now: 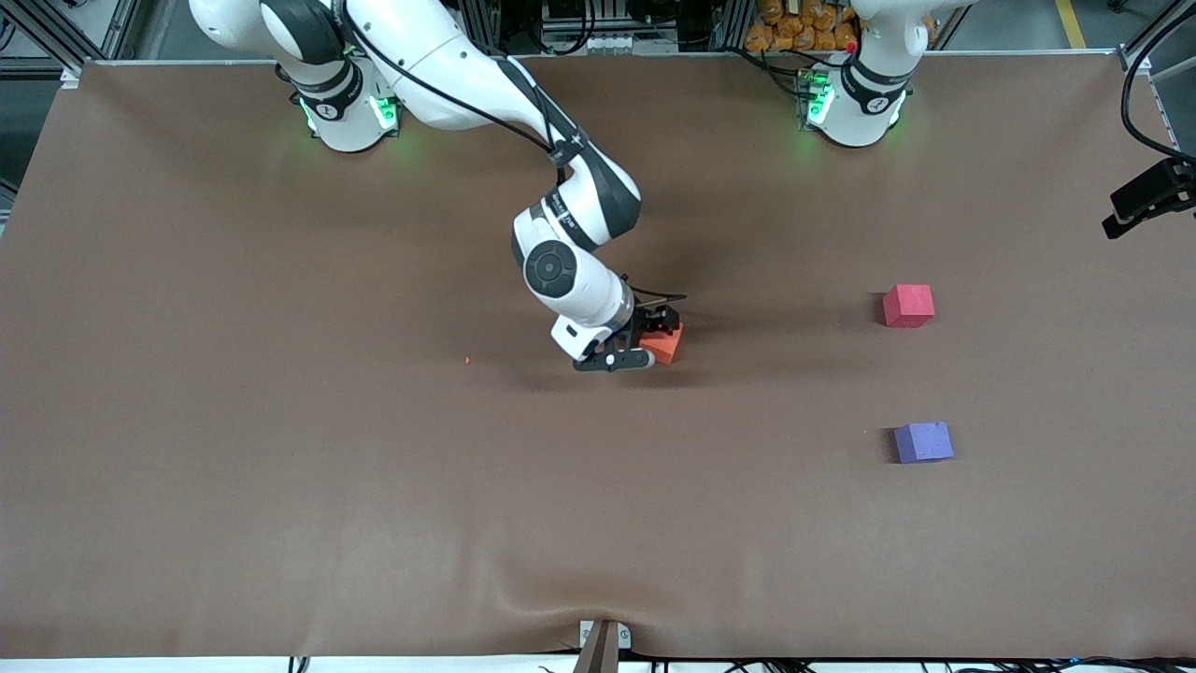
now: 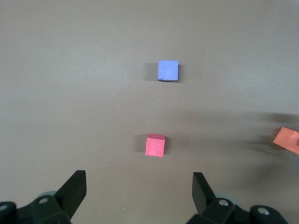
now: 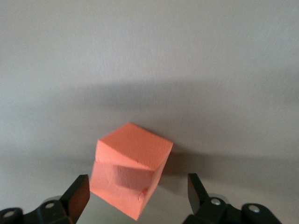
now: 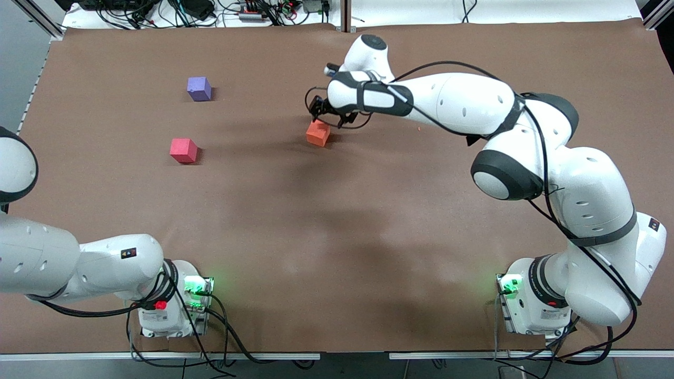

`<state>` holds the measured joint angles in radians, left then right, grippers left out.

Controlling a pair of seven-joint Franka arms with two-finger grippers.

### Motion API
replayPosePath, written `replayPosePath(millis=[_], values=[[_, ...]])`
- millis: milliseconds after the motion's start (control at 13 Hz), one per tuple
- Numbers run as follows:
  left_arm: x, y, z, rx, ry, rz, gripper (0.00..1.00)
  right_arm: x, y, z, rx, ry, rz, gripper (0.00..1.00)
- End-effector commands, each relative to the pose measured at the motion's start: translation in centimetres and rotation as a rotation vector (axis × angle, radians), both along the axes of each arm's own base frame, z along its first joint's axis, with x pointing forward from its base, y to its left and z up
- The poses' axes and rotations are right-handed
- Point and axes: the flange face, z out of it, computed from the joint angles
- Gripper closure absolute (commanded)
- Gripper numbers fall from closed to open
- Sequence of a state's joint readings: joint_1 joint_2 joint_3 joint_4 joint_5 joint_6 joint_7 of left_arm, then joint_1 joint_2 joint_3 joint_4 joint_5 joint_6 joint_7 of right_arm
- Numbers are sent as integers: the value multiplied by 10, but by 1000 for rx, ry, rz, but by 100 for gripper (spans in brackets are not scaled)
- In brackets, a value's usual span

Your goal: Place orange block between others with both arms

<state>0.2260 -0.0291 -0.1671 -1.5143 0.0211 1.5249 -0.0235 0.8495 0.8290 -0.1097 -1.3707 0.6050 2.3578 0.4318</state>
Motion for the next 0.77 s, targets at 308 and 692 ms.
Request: replayPosePath(millis=[308, 692], values=[[-3, 1, 4, -4, -5, -8, 0, 77, -172, 165, -47, 147, -59, 0], [0, 3, 1, -8, -2, -5, 0, 78, -328, 279, -250, 151, -97, 0]])
